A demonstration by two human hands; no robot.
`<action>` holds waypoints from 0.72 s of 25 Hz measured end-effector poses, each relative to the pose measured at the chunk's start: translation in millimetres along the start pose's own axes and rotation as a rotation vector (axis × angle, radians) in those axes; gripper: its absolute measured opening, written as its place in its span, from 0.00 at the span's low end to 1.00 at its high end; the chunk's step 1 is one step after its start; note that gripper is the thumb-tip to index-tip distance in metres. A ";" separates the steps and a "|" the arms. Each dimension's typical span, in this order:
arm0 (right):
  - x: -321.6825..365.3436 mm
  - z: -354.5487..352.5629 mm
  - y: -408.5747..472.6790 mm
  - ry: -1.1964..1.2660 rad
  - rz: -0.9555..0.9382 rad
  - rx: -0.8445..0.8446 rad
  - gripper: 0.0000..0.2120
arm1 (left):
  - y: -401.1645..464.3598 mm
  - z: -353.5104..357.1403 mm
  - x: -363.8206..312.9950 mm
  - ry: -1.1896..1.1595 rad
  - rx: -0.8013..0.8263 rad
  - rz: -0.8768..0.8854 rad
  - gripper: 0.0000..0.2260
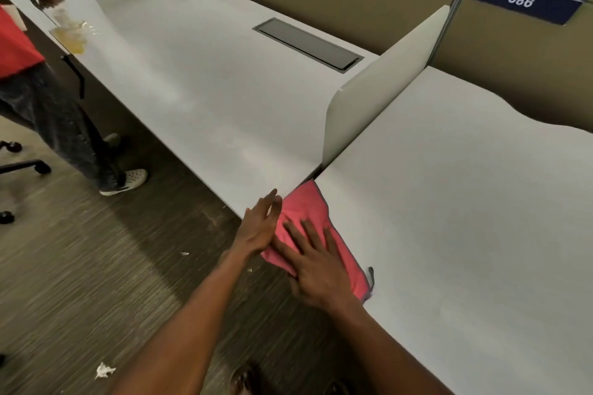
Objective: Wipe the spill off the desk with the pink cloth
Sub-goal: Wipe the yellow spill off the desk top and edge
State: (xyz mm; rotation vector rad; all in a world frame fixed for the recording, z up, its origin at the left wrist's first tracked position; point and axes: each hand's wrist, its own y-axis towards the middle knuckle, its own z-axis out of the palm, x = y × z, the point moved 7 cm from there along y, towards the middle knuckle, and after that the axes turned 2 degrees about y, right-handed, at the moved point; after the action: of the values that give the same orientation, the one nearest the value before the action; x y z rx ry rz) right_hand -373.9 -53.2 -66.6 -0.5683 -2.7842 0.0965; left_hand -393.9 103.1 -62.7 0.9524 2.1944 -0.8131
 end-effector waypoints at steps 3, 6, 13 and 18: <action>-31.9 -2.8 -39.1 0.037 0.157 -0.092 0.34 | -24.0 18.7 -16.4 0.042 -0.224 0.053 0.30; -59.4 -10.0 -55.9 0.064 0.307 -0.126 0.36 | -22.2 23.2 -32.7 0.040 -0.358 0.074 0.34; -106.8 -24.7 -55.3 0.083 0.521 -0.170 0.38 | 2.6 38.8 -44.0 0.422 -0.387 0.116 0.34; -132.7 -24.0 -100.5 0.118 0.775 -0.228 0.39 | 3.8 52.0 -58.0 0.575 -0.332 0.354 0.31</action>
State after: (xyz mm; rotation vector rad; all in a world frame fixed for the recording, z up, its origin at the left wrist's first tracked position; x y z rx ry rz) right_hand -287.7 -197.6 -67.7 -1.6165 -2.3161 -0.0914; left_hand -343.9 43.8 -54.6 1.4695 2.4061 0.0055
